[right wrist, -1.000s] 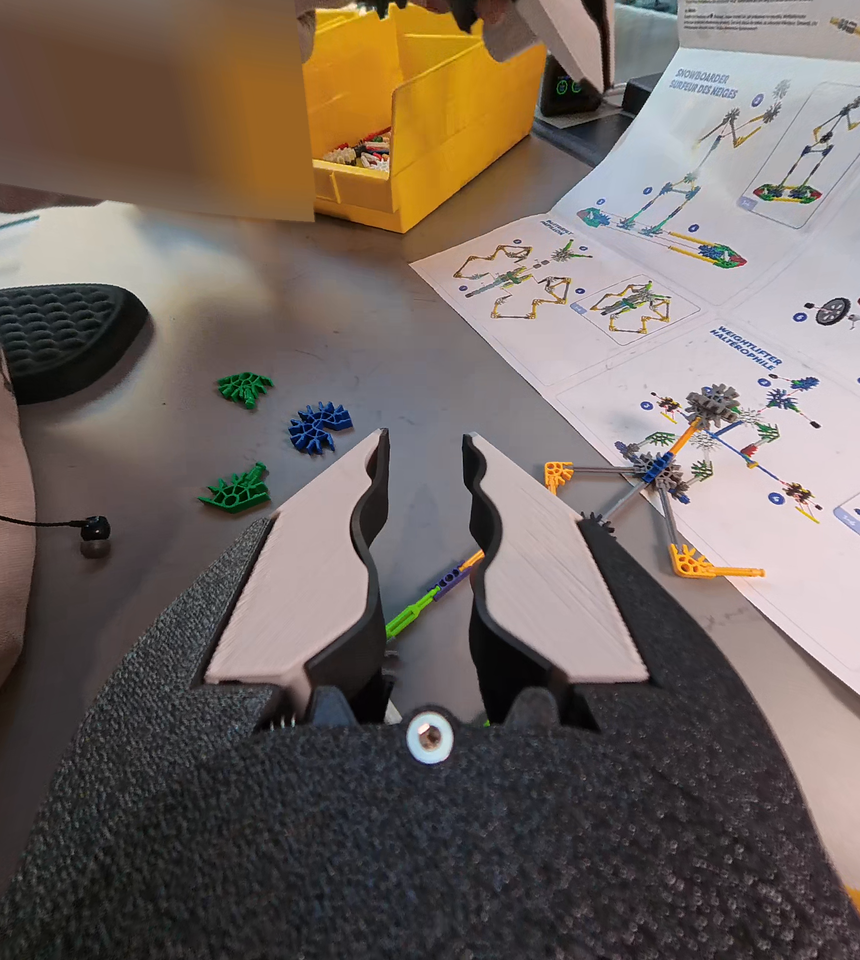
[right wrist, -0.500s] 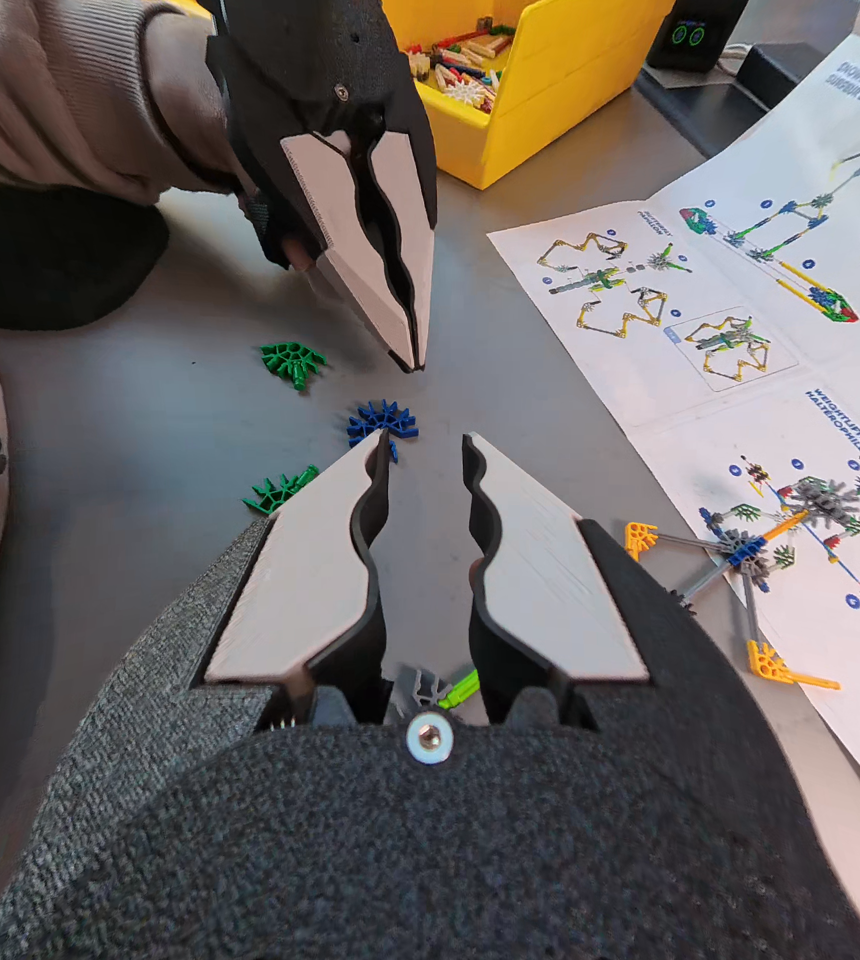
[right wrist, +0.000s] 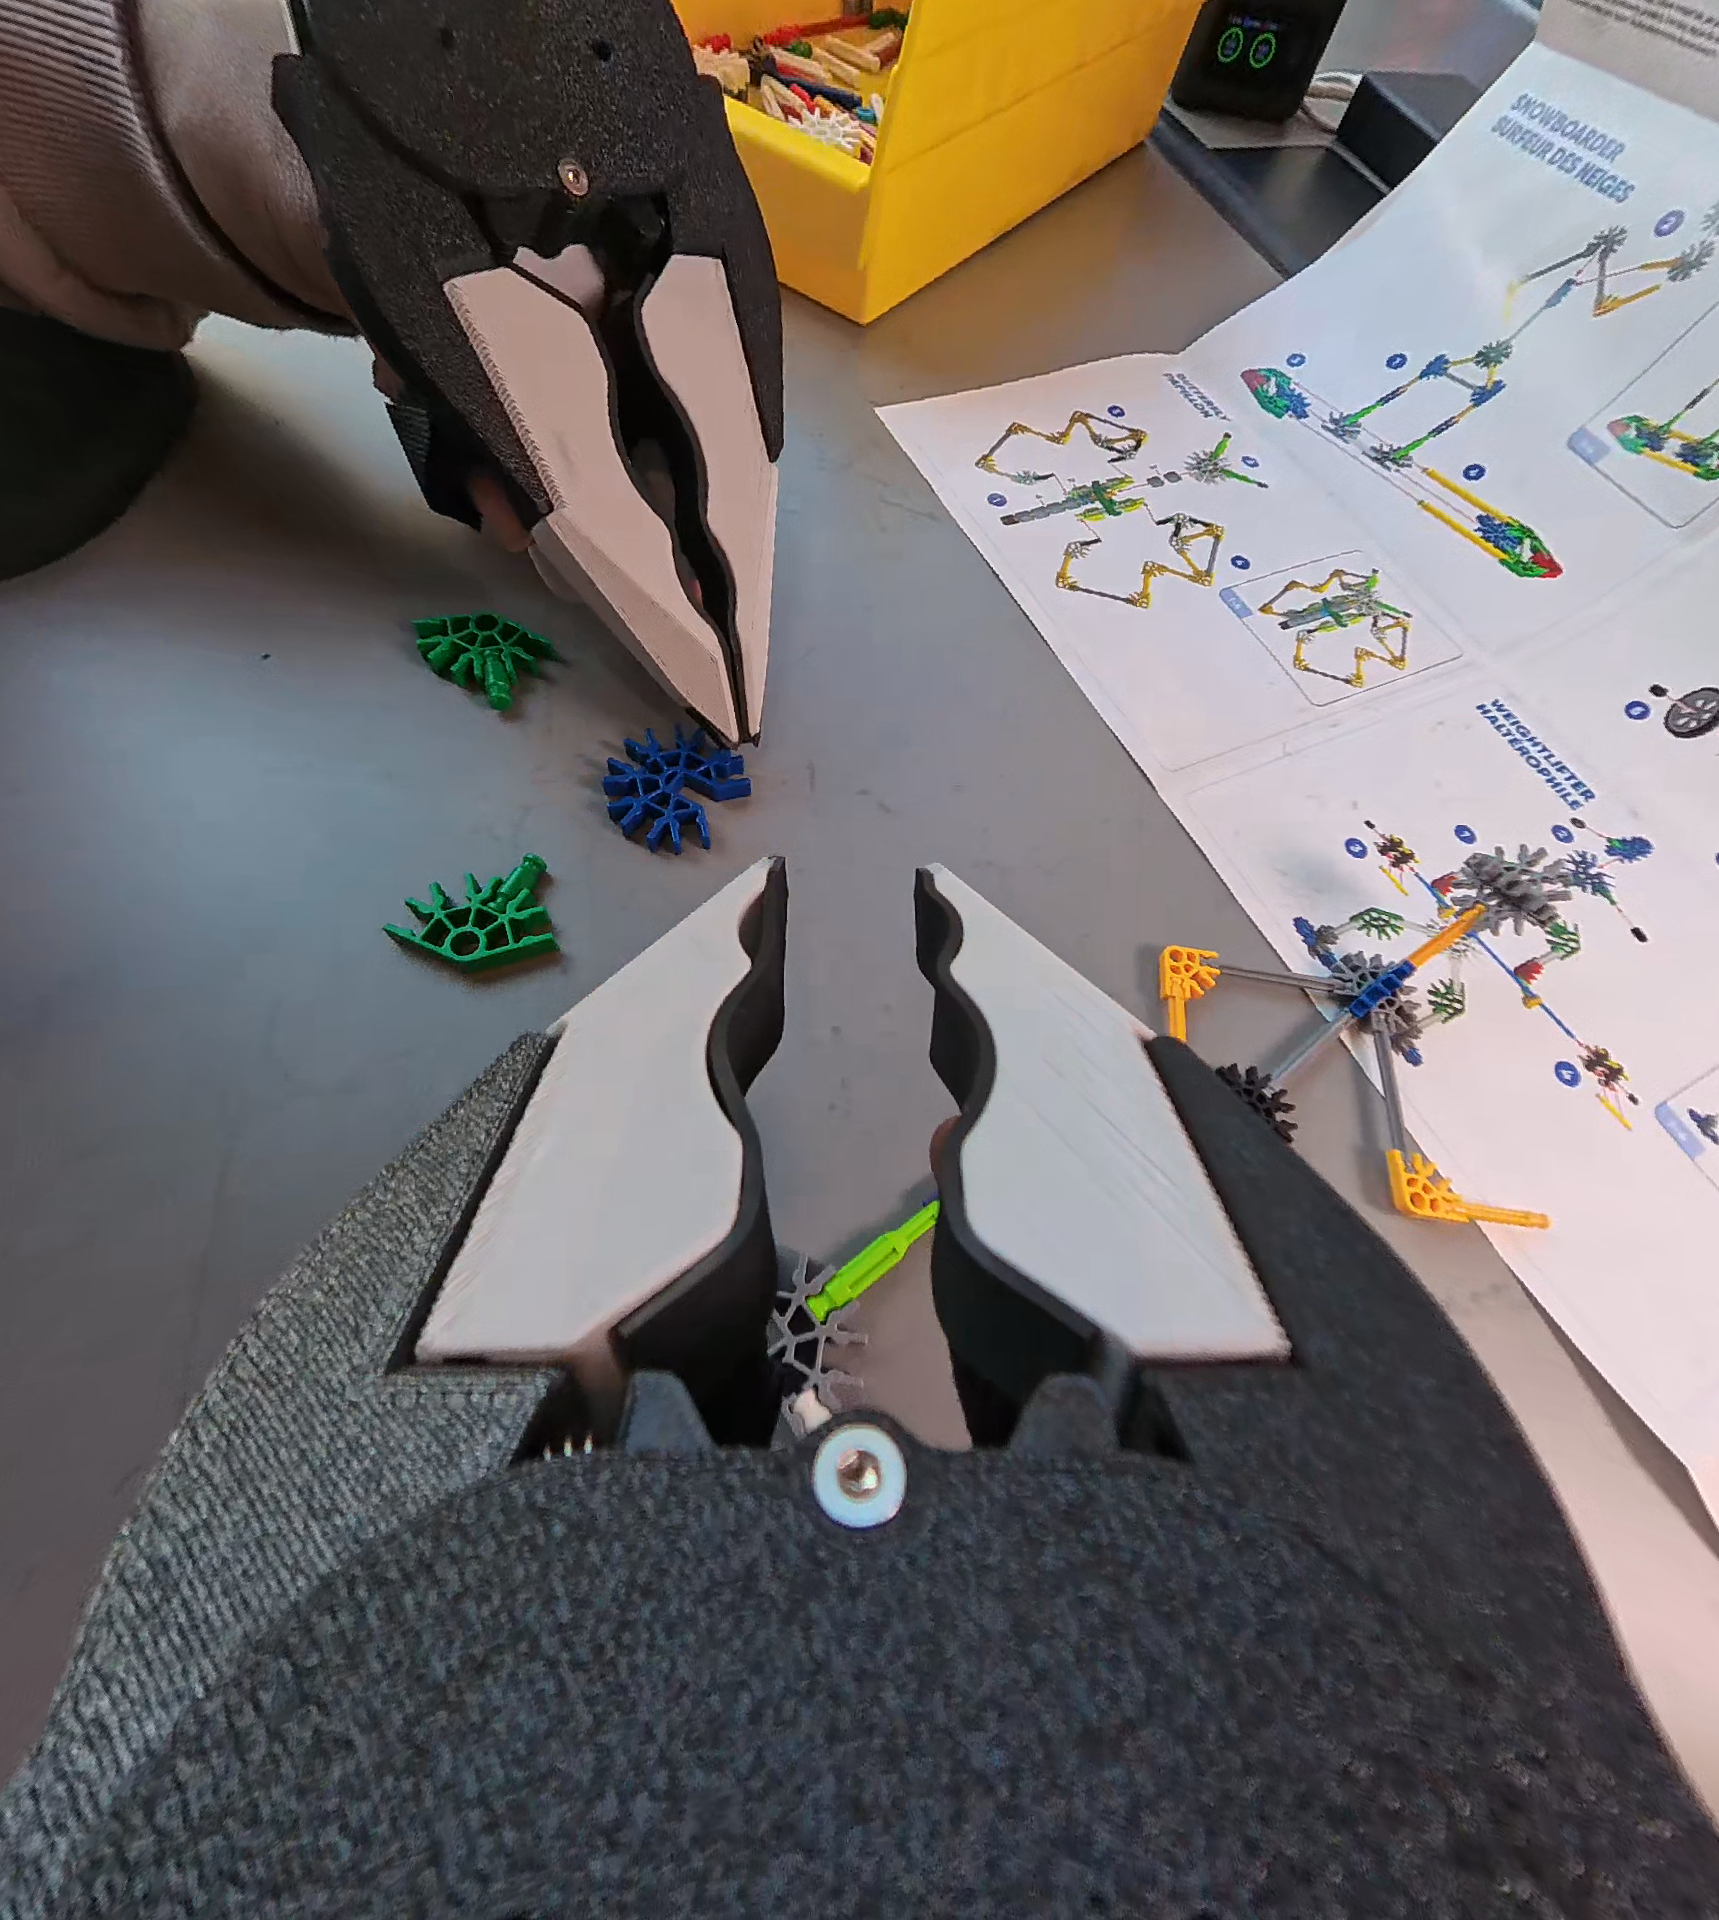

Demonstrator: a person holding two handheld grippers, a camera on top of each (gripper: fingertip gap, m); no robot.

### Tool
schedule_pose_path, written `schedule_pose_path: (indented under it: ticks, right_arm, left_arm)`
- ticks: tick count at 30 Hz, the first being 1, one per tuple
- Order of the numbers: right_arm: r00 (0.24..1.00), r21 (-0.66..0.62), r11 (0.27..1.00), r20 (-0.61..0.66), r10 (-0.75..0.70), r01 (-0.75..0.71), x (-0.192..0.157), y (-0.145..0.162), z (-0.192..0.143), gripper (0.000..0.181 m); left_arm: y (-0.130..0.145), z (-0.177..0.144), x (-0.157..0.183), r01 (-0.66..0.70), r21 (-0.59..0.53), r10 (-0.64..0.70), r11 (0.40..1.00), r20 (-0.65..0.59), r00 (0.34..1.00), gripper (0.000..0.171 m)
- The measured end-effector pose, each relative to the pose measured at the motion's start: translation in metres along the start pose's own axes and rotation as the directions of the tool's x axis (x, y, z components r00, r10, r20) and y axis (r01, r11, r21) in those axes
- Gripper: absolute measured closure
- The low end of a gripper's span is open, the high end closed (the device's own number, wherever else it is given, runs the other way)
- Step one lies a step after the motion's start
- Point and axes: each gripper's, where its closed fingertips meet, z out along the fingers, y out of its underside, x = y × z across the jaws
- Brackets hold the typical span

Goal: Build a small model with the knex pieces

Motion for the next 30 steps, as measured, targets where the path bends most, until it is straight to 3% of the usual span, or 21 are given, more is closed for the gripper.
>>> schedule_pose_path:
  ticks: [23, 30]
  right_arm:
    - [1.000, -0.016, 1.000, 0.010, 0.007, -0.007, -0.004, 0.001, 0.001, 0.158]
    - [0.995, -0.198, 0.980, 0.093, 0.044, -0.025, -0.044, -0.002, 0.031, 0.143]
  left_arm:
    - [0.020, -0.013, 0.012, -0.041, -0.051, 0.039, 0.998, -0.039, 0.998, 0.171]
    - [0.022, -0.012, 0.015, -0.063, -0.062, 0.059, 0.996, -0.067, 0.996, 0.160]
